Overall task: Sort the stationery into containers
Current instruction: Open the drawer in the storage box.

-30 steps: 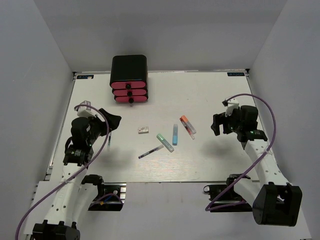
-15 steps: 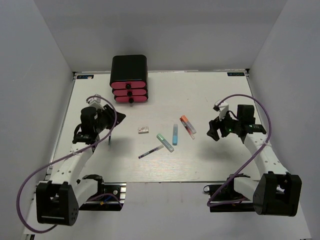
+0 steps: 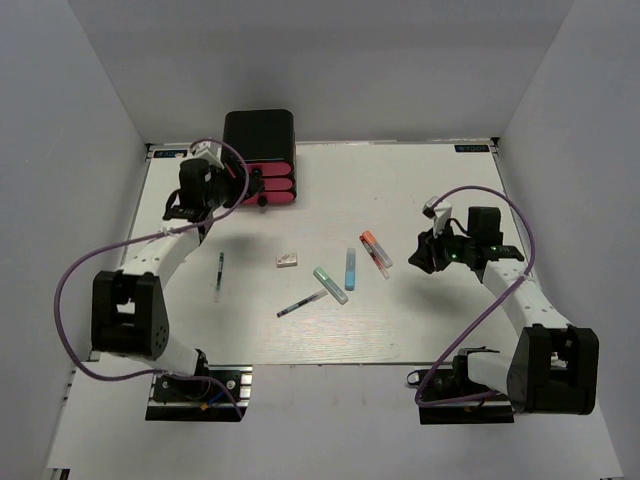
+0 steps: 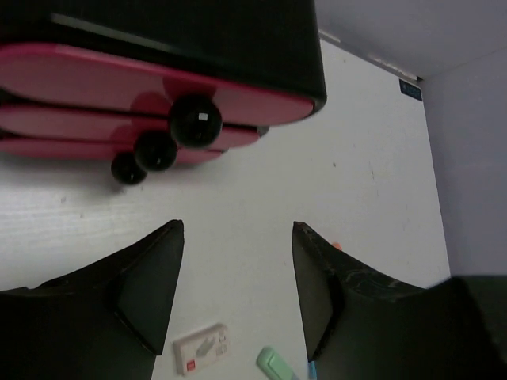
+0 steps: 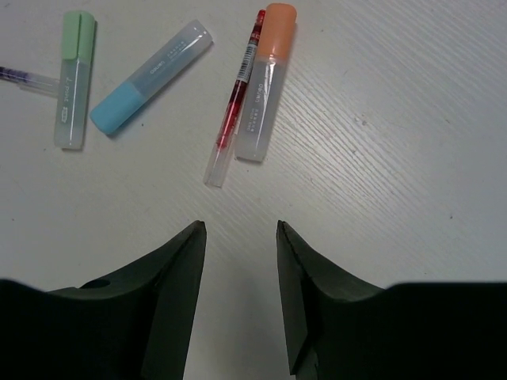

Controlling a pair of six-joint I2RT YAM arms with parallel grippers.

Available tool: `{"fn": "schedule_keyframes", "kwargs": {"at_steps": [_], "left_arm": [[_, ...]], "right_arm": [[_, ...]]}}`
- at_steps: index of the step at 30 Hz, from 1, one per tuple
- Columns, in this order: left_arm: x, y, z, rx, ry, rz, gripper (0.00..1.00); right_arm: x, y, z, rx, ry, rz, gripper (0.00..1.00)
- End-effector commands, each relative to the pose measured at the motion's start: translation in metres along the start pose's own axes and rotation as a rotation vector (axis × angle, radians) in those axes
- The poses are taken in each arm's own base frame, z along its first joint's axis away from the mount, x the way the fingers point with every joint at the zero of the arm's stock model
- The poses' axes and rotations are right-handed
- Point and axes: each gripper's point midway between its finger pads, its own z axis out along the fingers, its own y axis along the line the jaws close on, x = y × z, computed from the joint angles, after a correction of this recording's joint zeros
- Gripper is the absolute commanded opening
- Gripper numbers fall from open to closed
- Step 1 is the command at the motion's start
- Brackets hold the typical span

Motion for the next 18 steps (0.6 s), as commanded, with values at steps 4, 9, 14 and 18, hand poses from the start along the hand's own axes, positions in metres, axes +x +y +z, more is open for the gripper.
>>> {"fn": "schedule_keyframes", "kwargs": {"at_steps": [4,9,14,18], "left_arm": [[-0.028,0.006,0.035,-0.072,-0.024,0.102,0.65],[-0.036,0.012,0.051,-0.118,-0.018,0.14,0.62],[-0.041,0.013,0.062,-0.144,-0.018,0.152,0.6],[-0.044,0.018,0.069,-0.163,-0.025,0.152,0.6]], "right_arm": [[-0.026,-0.003,0.005,-0.008,-0.061,-0.022,0.47],[-0.028,-0.005,0.007,-0.001,-0.062,-0.028,0.47],[-0.029,-0.007,0.008,0.007,-0.064,-0.031,0.47],[-0.027,-0.008,0.01,0.001,-0.061,-0.027,0.47]]}}
